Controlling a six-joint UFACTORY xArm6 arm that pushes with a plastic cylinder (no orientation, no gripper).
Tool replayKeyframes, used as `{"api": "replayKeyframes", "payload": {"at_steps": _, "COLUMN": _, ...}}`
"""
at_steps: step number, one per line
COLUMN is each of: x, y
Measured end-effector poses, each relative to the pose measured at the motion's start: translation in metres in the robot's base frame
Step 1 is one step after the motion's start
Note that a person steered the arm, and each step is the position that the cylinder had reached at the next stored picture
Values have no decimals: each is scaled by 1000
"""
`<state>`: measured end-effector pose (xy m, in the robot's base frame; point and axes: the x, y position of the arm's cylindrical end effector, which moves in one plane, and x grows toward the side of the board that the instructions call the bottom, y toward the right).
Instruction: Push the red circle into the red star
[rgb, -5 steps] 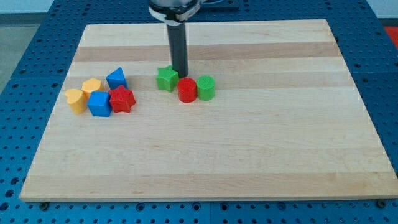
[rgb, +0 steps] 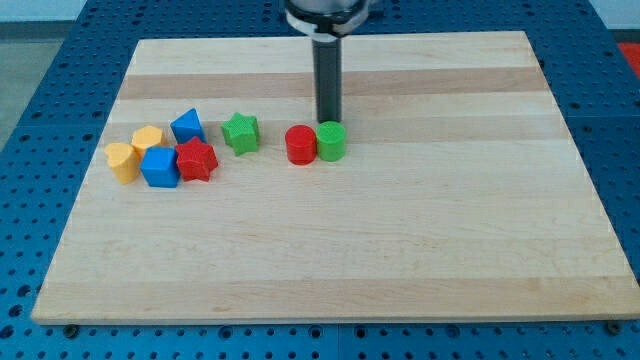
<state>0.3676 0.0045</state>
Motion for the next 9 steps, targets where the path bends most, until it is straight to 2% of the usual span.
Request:
{"api": "replayKeyframes", "payload": {"at_steps": 2, "x": 26, "y": 29}}
{"api": "replayKeyframes", "payload": {"at_steps": 3, "x": 26, "y": 23}}
{"api": "replayKeyframes", "payload": {"at_steps": 5, "x": 38, "y": -13}}
{"api": "replayKeyframes", "payload": {"at_steps": 7, "x": 70, "y": -35}}
{"api": "replayKeyframes", "payload": {"at_steps": 9, "x": 77, "y": -80}}
